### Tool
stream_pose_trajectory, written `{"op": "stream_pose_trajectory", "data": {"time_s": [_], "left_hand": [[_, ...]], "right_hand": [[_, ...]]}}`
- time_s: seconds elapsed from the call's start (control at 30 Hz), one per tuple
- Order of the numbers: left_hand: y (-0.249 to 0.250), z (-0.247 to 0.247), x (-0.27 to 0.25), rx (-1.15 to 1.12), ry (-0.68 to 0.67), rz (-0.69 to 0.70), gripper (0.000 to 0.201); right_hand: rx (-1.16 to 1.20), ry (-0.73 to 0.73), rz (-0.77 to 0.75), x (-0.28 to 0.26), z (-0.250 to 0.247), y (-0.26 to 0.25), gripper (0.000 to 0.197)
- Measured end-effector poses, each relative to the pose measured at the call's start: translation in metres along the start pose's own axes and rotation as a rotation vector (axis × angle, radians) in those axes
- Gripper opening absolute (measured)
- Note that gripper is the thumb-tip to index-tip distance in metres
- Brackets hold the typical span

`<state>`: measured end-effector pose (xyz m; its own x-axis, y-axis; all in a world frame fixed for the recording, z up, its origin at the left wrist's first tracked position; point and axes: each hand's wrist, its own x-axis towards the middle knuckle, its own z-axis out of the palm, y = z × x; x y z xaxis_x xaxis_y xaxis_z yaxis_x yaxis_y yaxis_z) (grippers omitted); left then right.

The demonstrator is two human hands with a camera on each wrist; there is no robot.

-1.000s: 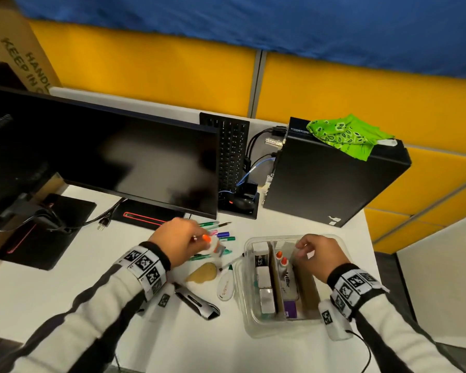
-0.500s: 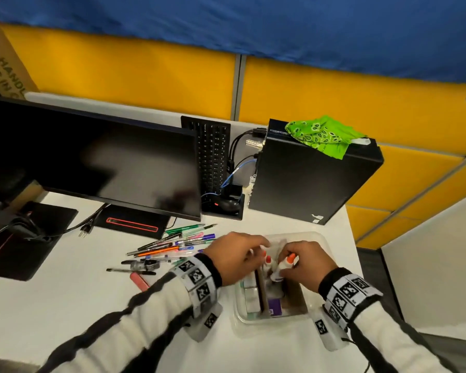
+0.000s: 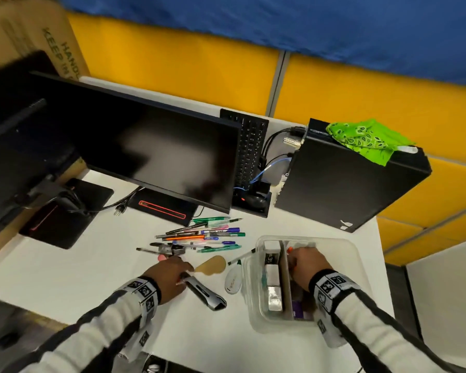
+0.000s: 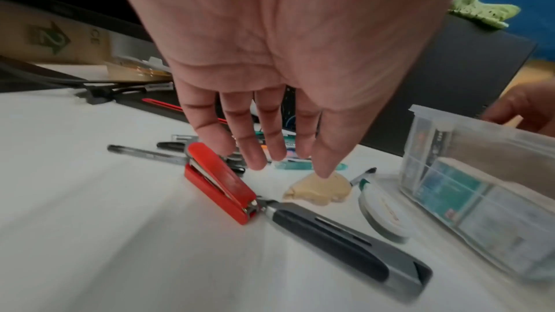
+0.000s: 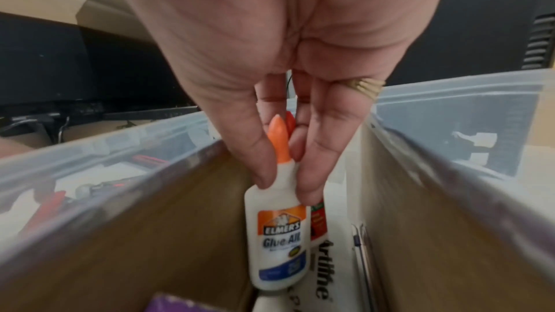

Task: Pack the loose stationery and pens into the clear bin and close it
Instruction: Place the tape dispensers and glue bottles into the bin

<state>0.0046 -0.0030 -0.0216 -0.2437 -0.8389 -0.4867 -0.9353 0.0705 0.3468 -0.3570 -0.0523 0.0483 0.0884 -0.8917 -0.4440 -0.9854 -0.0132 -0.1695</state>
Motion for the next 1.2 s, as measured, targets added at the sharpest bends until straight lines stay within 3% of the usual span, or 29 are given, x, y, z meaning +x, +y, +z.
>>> {"op": "stream_pose_trajectory", "data": {"time_s": [0.2,0.3,0.4,0.53,0.57,0.73,0.9,1.07,1.2], "left_hand": [[0.028,0.017,0.017,0.002,0.023,0.0,0.053],[0.043,0.019,0.03,-0.01,0.047,-0.003,0.062],[0.066,0.021,0.043,0.001,0.026,0.063,0.056],[0.1,0.03,0.055,0.091,-0.037,0.062,0.058],[0.104,0.036,0.057,0.109,-0.042,0.054,0.062],[0.112,0.051,0.065,0.168,-0.066,0.017,0.074],[0.116,0.05,0.068,0.181,-0.101,0.002,0.064],[0.103,0.029,0.064,-0.018,0.026,-0.018,0.064],[0.066,0.01,0.071,-0.425,0.139,-0.208,0.051]], "right_hand": [[-0.015,0.011,0.049,0.0,-0.007,0.0,0.021],[0.034,0.024,0.105,-0.001,-0.005,0.006,0.044],[0.087,-0.019,0.157,0.002,-0.001,0.009,0.059],[0.096,-0.094,0.164,0.007,0.005,0.003,0.013],[0.121,-0.086,0.171,0.008,0.007,0.002,0.011],[0.175,-0.049,0.22,0.018,0.011,0.002,0.022],[0.257,0.029,0.331,0.024,0.013,0.011,0.019],[0.296,0.0,0.338,0.023,0.017,0.016,0.027],[0.321,-0.066,0.333,0.021,0.021,0.02,0.042]]}}
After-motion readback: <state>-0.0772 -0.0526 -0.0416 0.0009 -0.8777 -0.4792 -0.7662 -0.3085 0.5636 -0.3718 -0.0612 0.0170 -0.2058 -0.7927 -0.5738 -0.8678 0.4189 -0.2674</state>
